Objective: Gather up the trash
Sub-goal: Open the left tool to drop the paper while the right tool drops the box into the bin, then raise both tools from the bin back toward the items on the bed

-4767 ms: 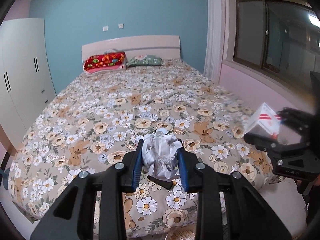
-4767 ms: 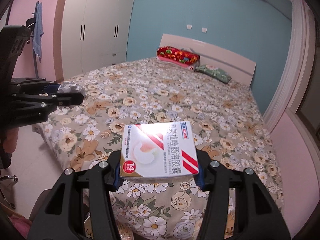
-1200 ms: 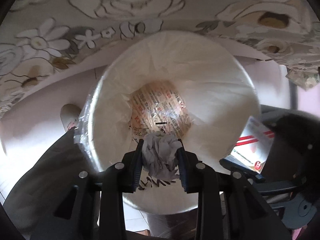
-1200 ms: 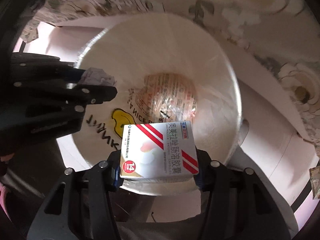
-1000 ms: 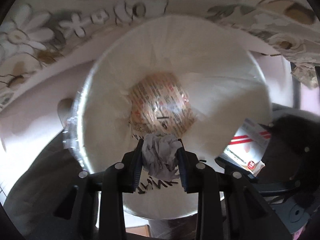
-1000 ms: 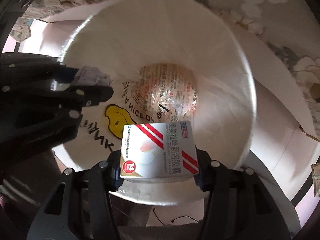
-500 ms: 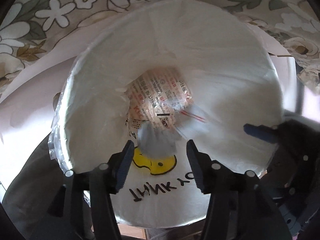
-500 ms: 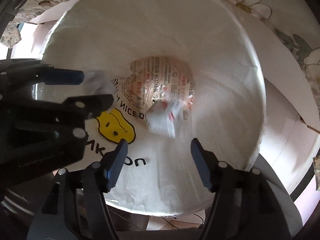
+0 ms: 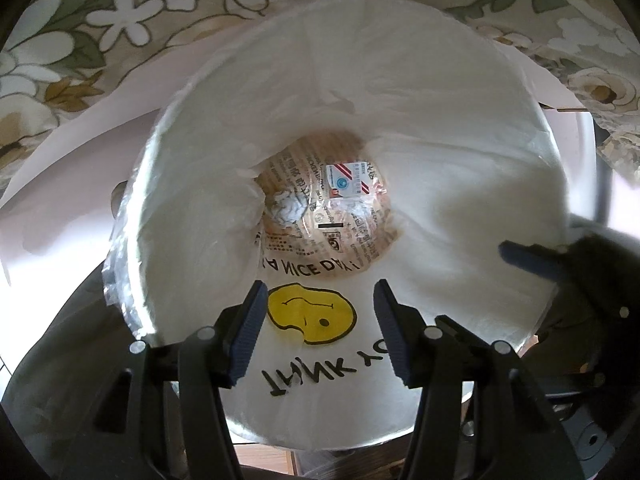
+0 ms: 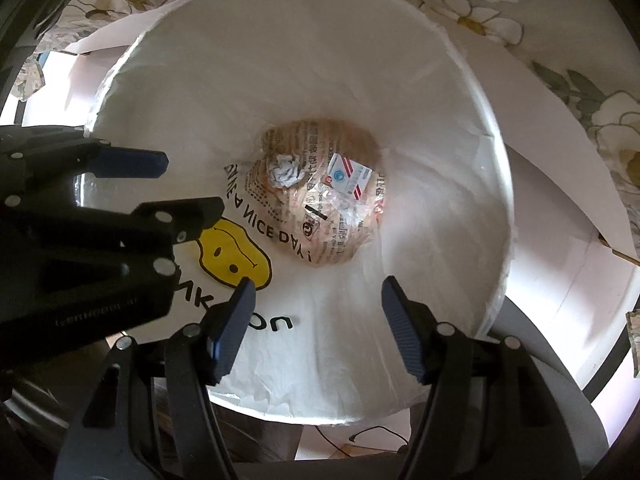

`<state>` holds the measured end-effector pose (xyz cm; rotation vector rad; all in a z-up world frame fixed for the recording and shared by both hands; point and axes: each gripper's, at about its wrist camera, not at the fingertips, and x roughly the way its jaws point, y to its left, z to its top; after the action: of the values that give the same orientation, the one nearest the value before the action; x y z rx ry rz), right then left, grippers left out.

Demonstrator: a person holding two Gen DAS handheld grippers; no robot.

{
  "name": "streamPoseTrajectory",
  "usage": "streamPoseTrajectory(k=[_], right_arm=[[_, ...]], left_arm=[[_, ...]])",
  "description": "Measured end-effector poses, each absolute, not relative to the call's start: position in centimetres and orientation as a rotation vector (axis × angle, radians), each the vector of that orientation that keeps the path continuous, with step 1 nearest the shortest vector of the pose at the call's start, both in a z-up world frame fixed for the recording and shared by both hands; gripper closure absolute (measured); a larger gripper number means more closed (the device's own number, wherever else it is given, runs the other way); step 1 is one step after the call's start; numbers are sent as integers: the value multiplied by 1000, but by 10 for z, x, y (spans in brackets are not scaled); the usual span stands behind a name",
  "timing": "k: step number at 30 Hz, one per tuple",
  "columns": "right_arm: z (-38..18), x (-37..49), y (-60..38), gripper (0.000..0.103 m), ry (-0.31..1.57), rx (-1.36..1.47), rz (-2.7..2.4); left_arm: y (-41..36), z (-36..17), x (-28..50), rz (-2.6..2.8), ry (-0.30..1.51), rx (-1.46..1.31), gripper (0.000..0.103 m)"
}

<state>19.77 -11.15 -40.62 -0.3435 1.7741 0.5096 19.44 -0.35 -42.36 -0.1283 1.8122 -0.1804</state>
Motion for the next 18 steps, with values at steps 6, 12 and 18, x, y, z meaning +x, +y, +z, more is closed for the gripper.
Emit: streamPoseTrajectory(k=[6, 12, 18], right_arm=[[-394, 196, -116, 37, 1742, -334, 508], [-367, 189, -123, 37, 1689, -325, 513], [-330, 177, -130, 37, 1619, -337, 533]], left_arm=[[2, -403, 189, -157, 1773, -105, 45], [17, -363, 180, -148, 1690, -127, 41], [28, -317, 169, -138, 1599, -131, 41]])
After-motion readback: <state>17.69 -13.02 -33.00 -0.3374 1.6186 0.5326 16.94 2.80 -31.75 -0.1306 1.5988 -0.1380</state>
